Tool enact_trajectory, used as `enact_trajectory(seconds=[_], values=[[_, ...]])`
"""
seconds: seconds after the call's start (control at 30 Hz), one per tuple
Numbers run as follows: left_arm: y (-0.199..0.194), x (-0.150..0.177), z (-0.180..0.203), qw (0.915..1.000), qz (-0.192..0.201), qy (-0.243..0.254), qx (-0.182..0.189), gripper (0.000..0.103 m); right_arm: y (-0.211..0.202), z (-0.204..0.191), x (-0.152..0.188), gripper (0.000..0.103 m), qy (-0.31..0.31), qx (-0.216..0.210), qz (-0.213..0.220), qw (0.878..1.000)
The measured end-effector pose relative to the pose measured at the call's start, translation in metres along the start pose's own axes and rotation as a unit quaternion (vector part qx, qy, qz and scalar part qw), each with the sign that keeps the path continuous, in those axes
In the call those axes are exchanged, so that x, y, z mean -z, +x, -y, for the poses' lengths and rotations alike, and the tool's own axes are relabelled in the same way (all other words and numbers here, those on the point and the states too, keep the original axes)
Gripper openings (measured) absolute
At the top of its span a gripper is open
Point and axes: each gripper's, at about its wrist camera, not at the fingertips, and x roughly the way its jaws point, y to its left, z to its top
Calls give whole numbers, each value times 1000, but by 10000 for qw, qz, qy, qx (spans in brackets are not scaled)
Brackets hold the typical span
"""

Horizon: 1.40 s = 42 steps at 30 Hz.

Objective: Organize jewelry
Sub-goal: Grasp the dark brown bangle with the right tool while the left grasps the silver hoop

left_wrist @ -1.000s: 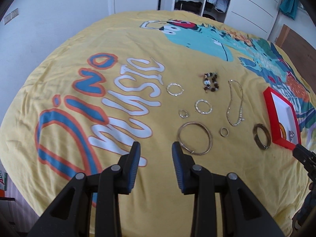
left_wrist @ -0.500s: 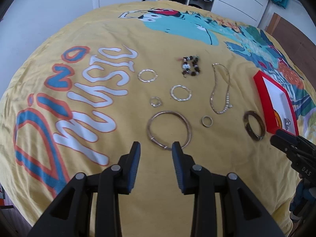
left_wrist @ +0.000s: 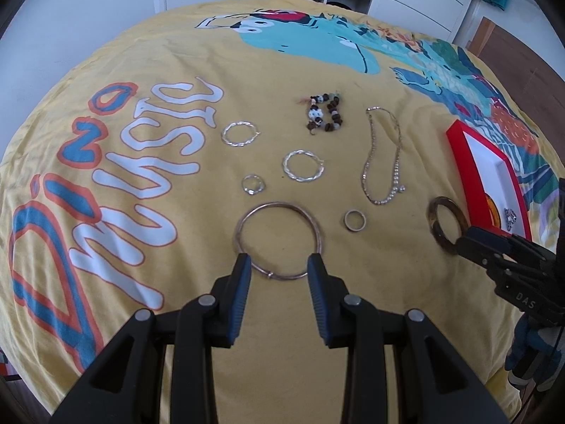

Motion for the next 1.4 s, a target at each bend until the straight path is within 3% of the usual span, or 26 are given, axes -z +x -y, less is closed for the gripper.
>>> enact_trajectory(seconds=[0.63, 1.17, 1.27, 1.4], values=[[21, -1, 21, 9992, -171, 305, 174, 31, 26, 4, -6, 40, -79, -135, -197, 9997], [64, -1, 28, 9969, -492, 597, 167, 30, 55, 13, -5, 26, 20, -395, -510, 9979], [68, -3, 31, 9964, -491, 668, 169, 27, 62, 15, -8, 26, 63, -568, -631, 9964], [69, -6, 30, 9964, -503, 623, 262, 8, 69, 12, -16, 20, -37, -695, -829, 9941]])
